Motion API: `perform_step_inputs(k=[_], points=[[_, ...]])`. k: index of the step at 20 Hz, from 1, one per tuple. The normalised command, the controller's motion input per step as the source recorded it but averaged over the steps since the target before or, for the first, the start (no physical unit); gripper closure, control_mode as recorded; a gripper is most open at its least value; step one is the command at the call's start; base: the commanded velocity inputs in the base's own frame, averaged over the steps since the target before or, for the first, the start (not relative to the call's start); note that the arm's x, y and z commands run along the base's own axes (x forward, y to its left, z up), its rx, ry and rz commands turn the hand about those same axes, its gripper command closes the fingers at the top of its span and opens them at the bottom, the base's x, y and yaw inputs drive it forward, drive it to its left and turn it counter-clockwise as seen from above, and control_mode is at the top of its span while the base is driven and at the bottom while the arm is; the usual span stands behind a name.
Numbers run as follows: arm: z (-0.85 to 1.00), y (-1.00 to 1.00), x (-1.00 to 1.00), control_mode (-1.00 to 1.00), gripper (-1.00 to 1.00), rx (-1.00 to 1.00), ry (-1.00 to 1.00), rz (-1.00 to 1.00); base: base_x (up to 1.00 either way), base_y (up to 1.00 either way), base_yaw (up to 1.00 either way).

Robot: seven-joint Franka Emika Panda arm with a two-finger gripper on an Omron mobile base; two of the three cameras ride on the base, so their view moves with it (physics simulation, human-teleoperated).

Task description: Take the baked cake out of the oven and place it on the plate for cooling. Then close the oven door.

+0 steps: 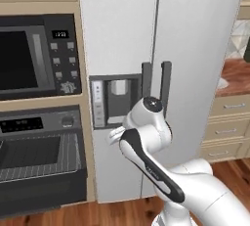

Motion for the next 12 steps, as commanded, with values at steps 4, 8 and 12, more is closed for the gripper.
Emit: perform_step_inputs(k=[4, 8, 12], points=[[0.00, 0.00, 0.00, 1.00, -1.00, 0.00, 0.00, 0.00, 0.56, 0.31, 0.00], [0.00, 0.00, 0.00, 1.00, -1.00, 0.00, 0.00, 0.00, 0.31, 0.14, 0.00], [0.00, 0.00, 0.00, 1.00, -1.00, 0.00, 0.00, 0.00, 0.11, 0.57, -0.03]])
